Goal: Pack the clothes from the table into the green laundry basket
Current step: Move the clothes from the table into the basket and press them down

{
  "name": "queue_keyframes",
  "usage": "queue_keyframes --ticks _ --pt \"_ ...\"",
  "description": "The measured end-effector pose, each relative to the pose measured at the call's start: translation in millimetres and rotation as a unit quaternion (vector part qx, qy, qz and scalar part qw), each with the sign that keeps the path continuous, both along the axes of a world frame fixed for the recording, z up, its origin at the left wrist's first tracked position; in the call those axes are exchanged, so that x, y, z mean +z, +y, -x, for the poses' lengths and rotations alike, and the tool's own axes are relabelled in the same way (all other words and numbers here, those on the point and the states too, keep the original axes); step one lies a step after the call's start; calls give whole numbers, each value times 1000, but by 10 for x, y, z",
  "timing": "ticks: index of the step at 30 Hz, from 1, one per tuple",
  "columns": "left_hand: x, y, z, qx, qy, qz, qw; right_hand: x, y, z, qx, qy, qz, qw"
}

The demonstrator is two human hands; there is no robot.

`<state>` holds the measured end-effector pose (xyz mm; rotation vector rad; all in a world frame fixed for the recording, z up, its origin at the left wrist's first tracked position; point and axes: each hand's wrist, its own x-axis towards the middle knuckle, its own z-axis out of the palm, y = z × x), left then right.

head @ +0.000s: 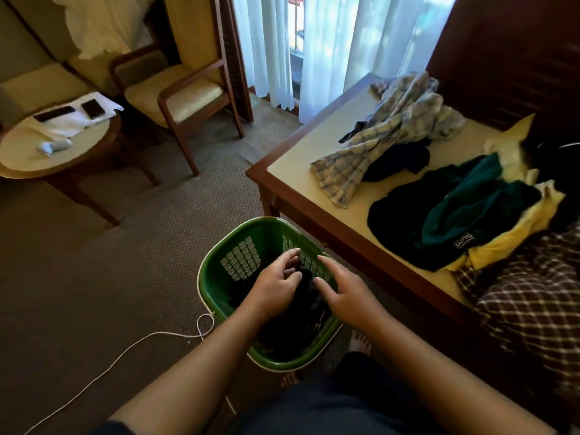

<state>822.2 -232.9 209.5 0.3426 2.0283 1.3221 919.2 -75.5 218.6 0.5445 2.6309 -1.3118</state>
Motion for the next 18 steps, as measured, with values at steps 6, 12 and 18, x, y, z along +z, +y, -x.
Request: queue_keyframes --ticks 6,12,18 --pt "326 716 224 -55 29 -95 994 444 419 15 -75 98 -9 992" --pt "537 1543 561 -82 110 -109 984 730 1077 98 -154 138 -50 977" --pt "814 2530 1124 -56 202 -76 975 982 1812 382 -160 153 -49 974"
